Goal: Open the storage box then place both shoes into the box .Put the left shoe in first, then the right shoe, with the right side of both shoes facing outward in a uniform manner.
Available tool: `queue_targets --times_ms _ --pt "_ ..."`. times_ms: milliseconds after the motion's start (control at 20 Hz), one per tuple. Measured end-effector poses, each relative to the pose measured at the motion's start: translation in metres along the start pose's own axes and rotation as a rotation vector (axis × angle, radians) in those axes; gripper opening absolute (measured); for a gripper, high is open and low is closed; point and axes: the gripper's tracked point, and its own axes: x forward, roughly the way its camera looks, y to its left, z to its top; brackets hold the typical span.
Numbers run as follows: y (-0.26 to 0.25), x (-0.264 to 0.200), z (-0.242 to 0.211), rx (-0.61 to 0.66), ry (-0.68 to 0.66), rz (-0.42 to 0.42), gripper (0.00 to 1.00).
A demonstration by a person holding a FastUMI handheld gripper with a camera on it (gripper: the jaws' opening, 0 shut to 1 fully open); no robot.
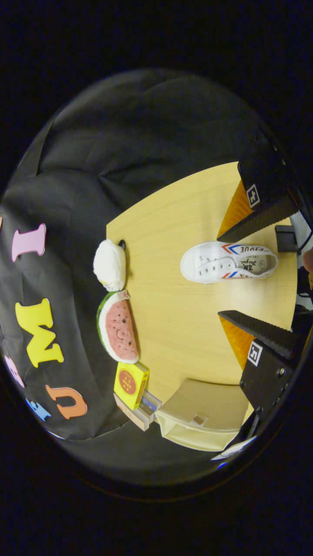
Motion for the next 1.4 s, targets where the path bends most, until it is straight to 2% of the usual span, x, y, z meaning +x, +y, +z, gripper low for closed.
queue_targets --times_ms 400,650,700,750,800,900,1050,1150,1250,1300,1350,1400 --pt "-0.047 0.053 -0.045 -0.027 0.162 -0.020 0.95" --pt "-0.050 0.076 -0.046 0.016 0.224 0.011 0.94" --pt "-0.050 0.080 -0.046 0.022 0.230 0.012 0.90" --pt "-0.051 0.083 -0.044 0.038 0.231 0.015 0.77" --pt "-0.048 0.085 -0.045 0.058 0.242 0.028 0.73" --pt "-0.044 0.090 -0.046 0.086 0.267 0.061 0.72" --pt "-0.037 0.087 -0.045 0.102 0.282 0.080 0.35" --pt "-0.040 0.091 -0.048 0.099 0.285 0.059 0.32" --pt "-0.038 0.090 -0.046 0.116 0.292 0.062 0.14" --pt "-0.039 0.092 -0.045 0.127 0.274 0.060 0.14" --pt "-0.037 0.097 -0.049 0.131 0.286 0.061 0.00" --pt "-0.037 0.086 -0.043 0.138 0.285 0.069 0.00"
